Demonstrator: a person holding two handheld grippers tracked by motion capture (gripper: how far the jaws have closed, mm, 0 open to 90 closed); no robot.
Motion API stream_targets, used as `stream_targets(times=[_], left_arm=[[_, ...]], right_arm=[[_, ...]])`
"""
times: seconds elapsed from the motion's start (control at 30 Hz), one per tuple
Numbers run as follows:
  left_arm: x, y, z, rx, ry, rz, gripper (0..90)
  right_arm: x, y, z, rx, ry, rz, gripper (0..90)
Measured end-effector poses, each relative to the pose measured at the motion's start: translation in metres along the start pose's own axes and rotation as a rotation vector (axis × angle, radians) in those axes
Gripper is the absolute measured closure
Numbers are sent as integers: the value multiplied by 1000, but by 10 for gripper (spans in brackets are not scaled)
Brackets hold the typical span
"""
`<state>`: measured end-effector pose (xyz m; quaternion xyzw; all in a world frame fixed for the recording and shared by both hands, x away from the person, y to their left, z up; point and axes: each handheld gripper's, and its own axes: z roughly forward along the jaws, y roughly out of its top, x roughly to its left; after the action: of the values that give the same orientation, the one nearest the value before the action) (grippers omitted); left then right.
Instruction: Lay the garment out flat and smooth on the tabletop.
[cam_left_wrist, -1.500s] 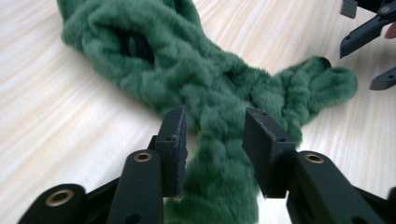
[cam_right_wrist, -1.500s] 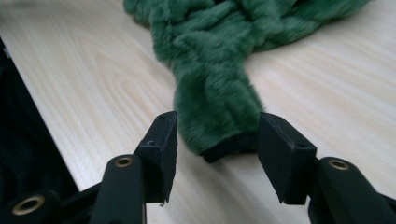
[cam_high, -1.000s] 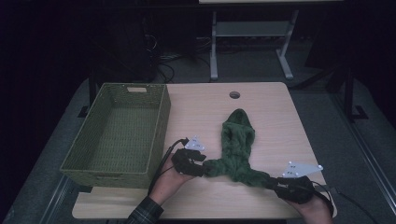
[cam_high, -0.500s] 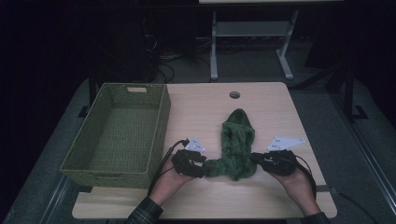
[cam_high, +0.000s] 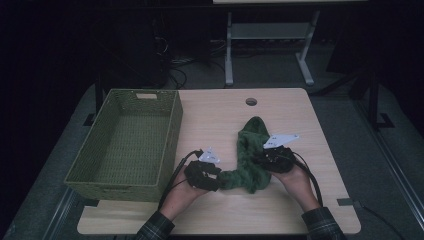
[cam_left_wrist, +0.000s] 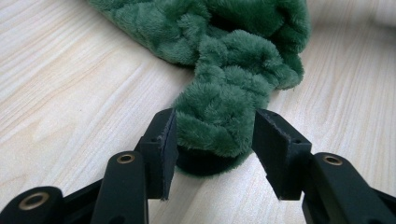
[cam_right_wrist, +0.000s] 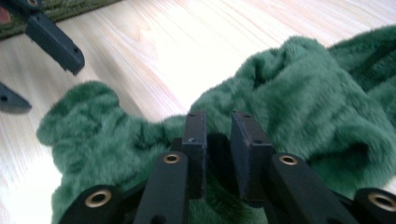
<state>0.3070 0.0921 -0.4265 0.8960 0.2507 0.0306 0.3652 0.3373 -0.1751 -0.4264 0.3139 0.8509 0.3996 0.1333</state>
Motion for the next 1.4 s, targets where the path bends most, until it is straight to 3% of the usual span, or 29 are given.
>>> stream_targets(times=[0.13,0.37,0.5,0.7,1.0,1.1,1.17,1.27,1.4], left_arm=[[1,0,0,3,2,4,496],[1,-2,-4,2,2,-5,488],[1,-9,-9,7,7,-4,477],[6,-17,-5,28,20,-29,461],[12,-15,7,15,10,-52,411],[14,-12,11,27,-4,-37,411],[14,-10,13,16,-10,-40,413],[16,-7,17,2,-16,-43,434],[19,-6,19,13,-28,-38,533]], right_arm=[[-1,9,-6,-52,-8,-2,678],[-7,13,-25,-73,-28,16,610],[-10,-3,-37,-58,-52,41,527],[-8,-29,-50,-28,-59,74,508],[12,-55,-61,-24,-10,106,478],[21,-61,-61,-19,7,110,480],[24,-63,-62,-20,17,108,493],[28,-66,-62,-30,35,107,596],[28,-65,-64,-58,40,92,840]])
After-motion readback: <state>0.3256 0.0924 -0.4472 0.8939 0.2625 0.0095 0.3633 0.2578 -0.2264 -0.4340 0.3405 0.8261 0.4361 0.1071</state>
